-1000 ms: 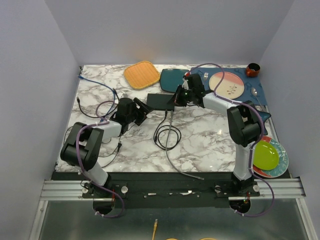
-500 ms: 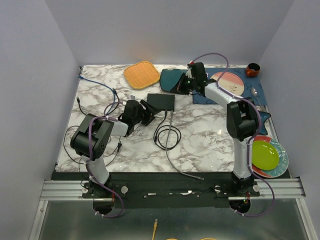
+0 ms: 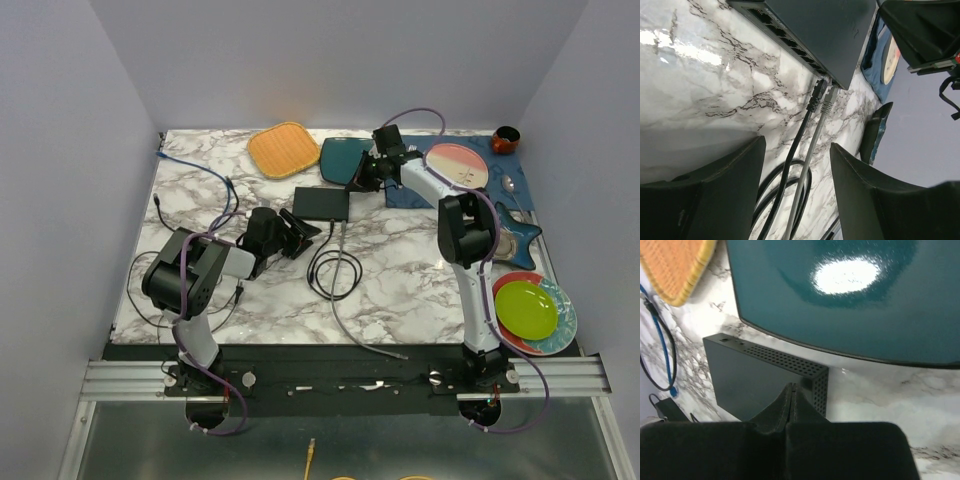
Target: Pull the plug from the switch port
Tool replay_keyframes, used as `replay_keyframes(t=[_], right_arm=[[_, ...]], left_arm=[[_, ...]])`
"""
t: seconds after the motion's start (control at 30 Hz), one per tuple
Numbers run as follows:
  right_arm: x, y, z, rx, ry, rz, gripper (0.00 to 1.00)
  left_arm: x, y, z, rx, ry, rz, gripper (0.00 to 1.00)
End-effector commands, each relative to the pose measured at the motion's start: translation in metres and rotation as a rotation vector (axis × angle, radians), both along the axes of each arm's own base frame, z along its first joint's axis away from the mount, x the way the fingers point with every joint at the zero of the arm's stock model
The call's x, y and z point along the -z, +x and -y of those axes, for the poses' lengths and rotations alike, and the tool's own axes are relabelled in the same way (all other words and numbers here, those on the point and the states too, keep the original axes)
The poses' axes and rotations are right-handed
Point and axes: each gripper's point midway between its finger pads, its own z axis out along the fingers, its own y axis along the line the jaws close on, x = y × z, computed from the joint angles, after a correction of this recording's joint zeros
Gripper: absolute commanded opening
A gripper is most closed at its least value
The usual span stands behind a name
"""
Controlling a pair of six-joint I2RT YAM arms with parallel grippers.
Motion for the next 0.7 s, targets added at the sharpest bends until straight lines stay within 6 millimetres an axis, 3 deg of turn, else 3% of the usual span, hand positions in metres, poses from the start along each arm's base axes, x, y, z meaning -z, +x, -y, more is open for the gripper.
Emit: replay_keyframes(t=[0.0, 0.07, 0.1, 0.3, 0.47, 0.67], right_arm=[[0.013, -0.020, 0.007, -0.015, -0.041, -0.042, 0.03], [0.000, -0.023, 0.003, -0.009, -0.008, -0.008, 0.03], [0.009, -0.033, 0.005, -0.008, -0.008, -0.033, 0.03], [0.001, -0.047, 0.002, -0.015, 0.010, -0.024, 0.03], [0.003, -0.063, 0.000, -0.032, 0.002, -0.028, 0.03], [0.011, -0.088, -0.004, -0.049, 0.006, -0.038, 0.03]], left_arm=[[0.022, -0.015, 0.006, 0.037, 0.016, -0.069, 0.67], [0.021, -0.017, 0.009, 0.047, 0.015, -0.062, 0.67], [0.019, -0.017, 0.012, 0.058, 0.017, -0.055, 0.67], [0.016, -0.018, 0.034, 0.135, 0.011, -0.031, 0.65], [0.025, -0.031, 0.049, 0.191, 0.026, -0.051, 0.51], [0.030, -0.047, 0.042, 0.217, 0.049, -0.059, 0.25]])
